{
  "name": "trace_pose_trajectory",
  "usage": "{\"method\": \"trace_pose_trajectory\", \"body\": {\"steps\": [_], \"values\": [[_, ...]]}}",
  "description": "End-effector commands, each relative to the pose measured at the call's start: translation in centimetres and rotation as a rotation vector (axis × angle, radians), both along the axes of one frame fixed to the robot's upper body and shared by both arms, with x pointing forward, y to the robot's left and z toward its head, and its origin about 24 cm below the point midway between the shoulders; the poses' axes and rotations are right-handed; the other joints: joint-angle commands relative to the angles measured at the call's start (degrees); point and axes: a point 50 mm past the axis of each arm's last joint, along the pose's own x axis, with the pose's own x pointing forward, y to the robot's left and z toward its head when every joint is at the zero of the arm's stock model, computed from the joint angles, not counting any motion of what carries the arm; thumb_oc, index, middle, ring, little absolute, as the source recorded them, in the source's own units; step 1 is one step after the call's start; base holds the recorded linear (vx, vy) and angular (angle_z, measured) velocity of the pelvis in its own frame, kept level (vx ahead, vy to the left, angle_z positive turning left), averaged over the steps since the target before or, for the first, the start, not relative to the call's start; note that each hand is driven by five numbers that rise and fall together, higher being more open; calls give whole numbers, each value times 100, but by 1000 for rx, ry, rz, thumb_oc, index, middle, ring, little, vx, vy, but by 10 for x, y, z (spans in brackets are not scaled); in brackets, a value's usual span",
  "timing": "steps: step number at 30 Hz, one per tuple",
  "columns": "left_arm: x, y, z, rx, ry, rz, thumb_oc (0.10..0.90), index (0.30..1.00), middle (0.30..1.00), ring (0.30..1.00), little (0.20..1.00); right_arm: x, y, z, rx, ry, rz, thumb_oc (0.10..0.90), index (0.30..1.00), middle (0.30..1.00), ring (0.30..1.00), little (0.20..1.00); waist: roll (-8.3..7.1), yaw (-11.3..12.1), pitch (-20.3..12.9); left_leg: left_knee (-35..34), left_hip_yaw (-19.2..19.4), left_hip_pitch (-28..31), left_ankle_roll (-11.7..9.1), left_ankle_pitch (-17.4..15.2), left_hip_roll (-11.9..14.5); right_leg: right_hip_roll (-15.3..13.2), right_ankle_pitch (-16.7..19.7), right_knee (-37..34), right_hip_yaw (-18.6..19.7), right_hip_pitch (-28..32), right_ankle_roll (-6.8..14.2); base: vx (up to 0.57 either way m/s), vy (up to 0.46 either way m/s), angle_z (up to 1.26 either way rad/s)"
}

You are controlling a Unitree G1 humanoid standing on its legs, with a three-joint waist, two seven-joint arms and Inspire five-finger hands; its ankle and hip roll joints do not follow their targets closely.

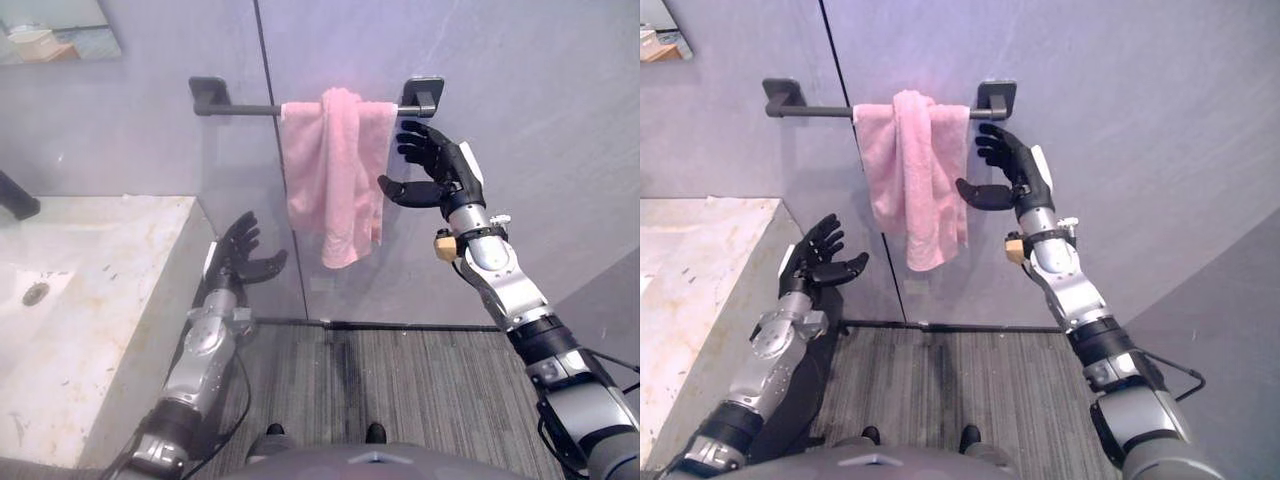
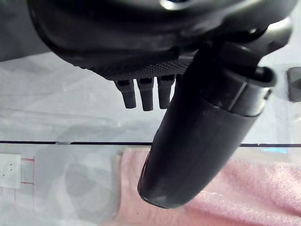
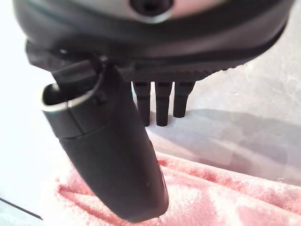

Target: Organize the bathroom.

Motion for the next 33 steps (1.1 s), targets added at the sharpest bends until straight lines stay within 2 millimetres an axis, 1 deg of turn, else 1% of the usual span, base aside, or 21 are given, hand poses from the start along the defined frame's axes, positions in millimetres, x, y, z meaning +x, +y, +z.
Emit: {"method": "trace_pose_trajectory", "body": {"steps": [1,4,7,16,17,18,19,21,22,23,24,29,33], "values": [[18,13,43,81,-204,-29,800,900,900,900,900,20,13,58,33,-171,82,800,900,900,900,900,-524,155,-552,253,-8,-169,-273,501,-19,-156,-513,2,13,346,-100,0,0,0],[18,13,43,83,-203,-36,800,900,900,900,900,22,17,58,-2,-137,146,800,900,900,900,900,-539,185,-547,268,-26,-185,-282,517,-22,-163,-521,6,-22,349,-98,21,-4,1],[17,14,44,86,-202,-42,800,900,900,900,900,21,23,61,-86,-112,237,800,900,900,900,900,-573,190,-543,297,-43,-217,-290,541,-16,-172,-538,49,-49,325,-99,19,0,5],[17,13,41,88,-195,-48,800,900,900,900,900,25,17,66,-78,-109,220,800,900,900,900,900,-593,200,-541,326,-52,-188,-289,531,-14,-175,-572,97,-57,344,-104,8,1,3],[17,14,42,87,-194,-47,800,900,900,900,900,25,14,69,-78,-125,203,800,900,900,900,900,-592,209,-541,338,-69,-190,-283,518,-24,-179,-571,103,-55,345,-105,0,0,0],[17,14,42,86,-193,-47,800,900,900,900,900,25,13,71,-77,-130,196,720,780,780,780,780,-593,212,-542,332,-71,-183,-281,503,-28,-180,-573,107,-56,345,-104,36,16,0],[17,13,42,86,-192,-47,800,900,900,900,900,26,13,72,-79,-136,191,585,578,578,578,578,-589,212,-537,319,-71,-173,-282,499,-28,-182,-575,115,-60,344,-98,0,0,0],[17,13,42,86,-191,-48,800,900,900,900,900,26,12,72,-80,-137,189,552,528,528,528,528,-588,214,-537,317,-73,-172,-282,504,-28,-182,-574,112,-63,347,-98,0,0,0],[17,13,41,87,-191,-49,800,900,900,900,900,26,11,73,-77,-144,181,519,479,479,479,479,-586,218,-532,312,-73,-164,-281,503,-26,-186,-569,105,-68,352,-96,0,0,0],[17,12,41,87,-189,-50,800,900,900,900,900,26,10,74,-72,-148,178,413,319,319,319,319,-587,220,-531,313,-73,-162,-282,500,-26,-189,-567,105,-68,352,-94,0,0,0],[17,13,41,88,-187,-49,800,900,900,900,900,26,9,75,-74,-153,172,400,300,300,300,300,-588,222,-528,326,-72,-169,-285,502,-26,-192,-566,106,-70,353,-92,0,0,0],[14,15,39,88,-181,-46,800,900,900,900,900,25,7,73,-74,-157,158,400,300,300,300,300,-585,216,-520,328,-63,-176,-280,494,-29,-192,-559,104,-54,344,-91,0,0,0],[13,15,36,98,-170,-43,800,900,900,900,900,22,12,61,-125,-126,178,400,300,300,300,300,-573,181,-508,320,-31,-172,-273,483,-28,-199,-546,111,-20,315,-78,7,-3,3]]}}
